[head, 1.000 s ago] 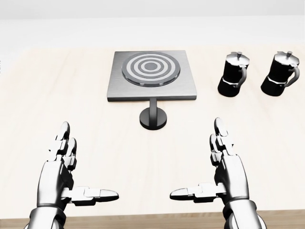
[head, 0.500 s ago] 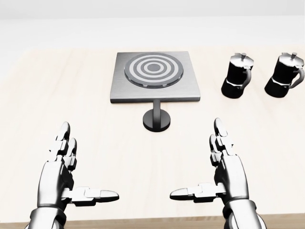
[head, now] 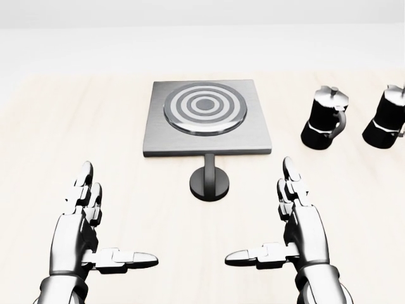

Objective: Turn off the stove.

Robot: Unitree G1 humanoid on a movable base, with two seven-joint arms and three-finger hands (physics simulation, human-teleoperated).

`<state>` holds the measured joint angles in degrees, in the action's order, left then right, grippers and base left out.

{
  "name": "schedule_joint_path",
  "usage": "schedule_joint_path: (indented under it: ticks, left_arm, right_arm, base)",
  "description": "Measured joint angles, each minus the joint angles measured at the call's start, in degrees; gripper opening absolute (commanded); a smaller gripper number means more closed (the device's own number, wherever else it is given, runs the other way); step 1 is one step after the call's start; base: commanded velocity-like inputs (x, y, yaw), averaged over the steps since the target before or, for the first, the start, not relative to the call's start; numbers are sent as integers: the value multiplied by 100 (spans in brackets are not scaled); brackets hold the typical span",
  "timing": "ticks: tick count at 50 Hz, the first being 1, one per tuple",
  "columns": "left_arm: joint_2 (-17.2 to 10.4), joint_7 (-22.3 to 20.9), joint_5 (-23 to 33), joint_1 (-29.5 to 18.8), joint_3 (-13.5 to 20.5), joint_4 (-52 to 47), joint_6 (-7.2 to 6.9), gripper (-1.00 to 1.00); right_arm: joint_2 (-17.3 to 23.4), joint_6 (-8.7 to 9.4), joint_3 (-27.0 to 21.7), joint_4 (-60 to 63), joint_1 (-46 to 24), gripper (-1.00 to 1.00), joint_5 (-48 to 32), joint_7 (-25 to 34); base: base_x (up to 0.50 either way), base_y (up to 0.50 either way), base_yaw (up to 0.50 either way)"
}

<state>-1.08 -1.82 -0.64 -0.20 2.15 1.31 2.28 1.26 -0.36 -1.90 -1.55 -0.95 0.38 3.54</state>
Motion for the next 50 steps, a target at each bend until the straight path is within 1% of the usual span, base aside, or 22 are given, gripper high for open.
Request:
schedule_joint_path:
  ticks: [25, 35, 45, 50]
  left_arm:
    - [-1, -9, -9, 7, 4, -8, 16, 100]
    - [-1, -6, -2, -7, 3, 34, 51, 100]
    - [-1, -3, 3, -5, 2, 34, 49, 100]
    - [-1, 7, -18, -22, 15, 28, 12, 100]
  right_arm:
    - [-5, 10, 12, 35, 6, 100, -16, 0]
    - [-4, 0, 12, 22, -1, 100, -21, 6]
    - [-3, 3, 17, 29, 0, 100, -31, 9]
    - [-4, -6, 22, 32, -1, 100, -43, 14]
  base:
    - [23, 0, 0]
    - [23, 0, 0]
    - [22, 0, 0]
    - [8, 0, 0]
